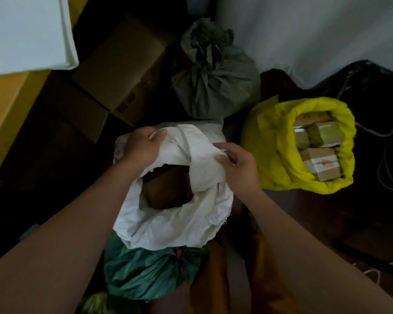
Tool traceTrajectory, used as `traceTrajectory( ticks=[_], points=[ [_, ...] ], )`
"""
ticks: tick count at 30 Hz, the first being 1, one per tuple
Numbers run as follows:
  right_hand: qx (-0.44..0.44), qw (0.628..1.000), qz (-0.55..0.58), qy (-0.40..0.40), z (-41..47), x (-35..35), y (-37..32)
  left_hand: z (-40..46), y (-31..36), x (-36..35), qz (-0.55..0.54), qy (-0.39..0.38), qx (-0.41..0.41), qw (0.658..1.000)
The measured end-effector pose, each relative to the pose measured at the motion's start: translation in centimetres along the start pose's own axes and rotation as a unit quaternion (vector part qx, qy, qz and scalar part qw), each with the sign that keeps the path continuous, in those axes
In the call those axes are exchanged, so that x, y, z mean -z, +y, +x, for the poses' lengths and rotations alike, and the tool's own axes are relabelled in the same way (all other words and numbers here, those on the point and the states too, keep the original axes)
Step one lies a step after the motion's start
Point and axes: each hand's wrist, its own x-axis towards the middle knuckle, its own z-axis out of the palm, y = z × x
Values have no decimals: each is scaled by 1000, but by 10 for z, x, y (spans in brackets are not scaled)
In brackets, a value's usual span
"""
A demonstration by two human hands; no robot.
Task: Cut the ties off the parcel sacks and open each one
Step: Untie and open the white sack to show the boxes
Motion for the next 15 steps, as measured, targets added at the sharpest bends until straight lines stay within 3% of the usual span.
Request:
traceTrajectory(
  ticks=[4, 7, 10, 11, 13, 15],
  points=[
    [-145, 980, 134, -4, 16, 10, 0, 14, -2, -3, 14, -7, -20, 1000],
    [-255, 920, 298, -6, 25, 13, 2, 24, 2, -9, 12, -14, -12, 1000],
    [-256, 923, 284, -36, 33, 13, 7, 29, 5, -15, 95, 22, -43, 994],
    [-246, 930, 269, -39, 35, 13, 9, 29, 7, -15, 142, 55, -97, 984],
    [-229, 940, 252, -29, 40, 15, 14, 25, 13, -18, 158, 88, -284, 942],
    [-208, 946, 247, -19, 45, 18, 18, 18, 21, -24, 172, 30, -447, 877]
  ],
)
